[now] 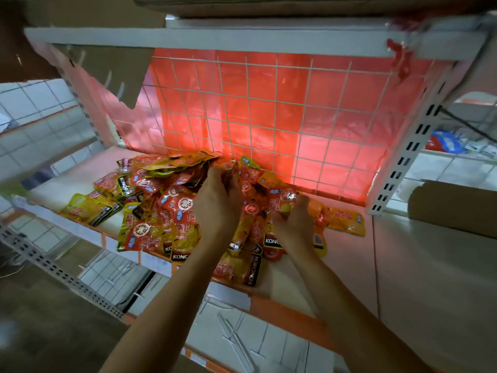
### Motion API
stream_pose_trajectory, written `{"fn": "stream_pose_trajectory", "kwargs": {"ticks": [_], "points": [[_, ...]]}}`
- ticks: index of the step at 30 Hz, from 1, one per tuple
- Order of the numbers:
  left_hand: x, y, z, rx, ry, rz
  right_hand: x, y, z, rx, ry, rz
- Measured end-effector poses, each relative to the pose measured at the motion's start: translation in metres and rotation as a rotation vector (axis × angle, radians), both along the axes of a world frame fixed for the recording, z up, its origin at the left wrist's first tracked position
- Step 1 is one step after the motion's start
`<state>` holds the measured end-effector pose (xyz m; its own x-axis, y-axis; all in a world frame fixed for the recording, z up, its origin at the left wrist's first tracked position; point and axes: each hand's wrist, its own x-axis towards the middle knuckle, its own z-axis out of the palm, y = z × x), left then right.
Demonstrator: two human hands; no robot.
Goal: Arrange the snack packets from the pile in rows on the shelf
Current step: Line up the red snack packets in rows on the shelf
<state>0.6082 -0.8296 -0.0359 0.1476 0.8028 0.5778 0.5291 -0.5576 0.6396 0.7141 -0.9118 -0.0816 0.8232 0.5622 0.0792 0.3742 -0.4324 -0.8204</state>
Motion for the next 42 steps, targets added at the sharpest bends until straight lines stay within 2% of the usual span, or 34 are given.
{"fn": "stream_pose_trajectory", "kwargs": {"ticks": [3, 6, 8, 11, 13, 16, 23, 29, 35, 42], "points": [[0.015, -0.008, 0.001, -0.123, -0.181, -0.054, 0.011, -0.018, 0.0, 0.083, 0.053, -0.065], [0.032, -0.015, -0.006, -0.315, -0.271, -0.122, 0.023, -0.04, -0.002, 0.136, 0.127, -0.15], [0.048, -0.021, -0.013, -0.53, -0.364, -0.234, 0.031, -0.056, -0.003, 0.167, 0.161, -0.214], [0.071, -0.043, -0.019, -0.963, -0.623, -0.481, 0.044, -0.082, -0.004, 0.194, 0.201, -0.3], [0.085, -0.06, -0.024, -1.152, -0.651, -0.531, 0.053, -0.1, -0.004, 0.222, 0.233, -0.337], [0.102, -0.09, -0.026, -1.285, -0.563, -0.596, 0.066, -0.129, -0.005, 0.251, 0.246, -0.399], [0.144, -0.172, -0.027, -1.462, -0.521, -0.85, 0.092, -0.214, -0.005, 0.338, 0.248, -0.521], [0.172, -0.265, -0.026, -1.443, -0.299, -1.054, 0.111, -0.316, 0.004, 0.368, 0.199, -0.618], [0.2, -0.364, -0.023, -1.365, -0.165, -1.146, 0.126, -0.418, 0.01, 0.391, 0.198, -0.686], [0.234, -0.482, -0.026, -1.366, -0.167, -1.134, 0.142, -0.537, 0.014, 0.41, 0.135, -0.736]]}}
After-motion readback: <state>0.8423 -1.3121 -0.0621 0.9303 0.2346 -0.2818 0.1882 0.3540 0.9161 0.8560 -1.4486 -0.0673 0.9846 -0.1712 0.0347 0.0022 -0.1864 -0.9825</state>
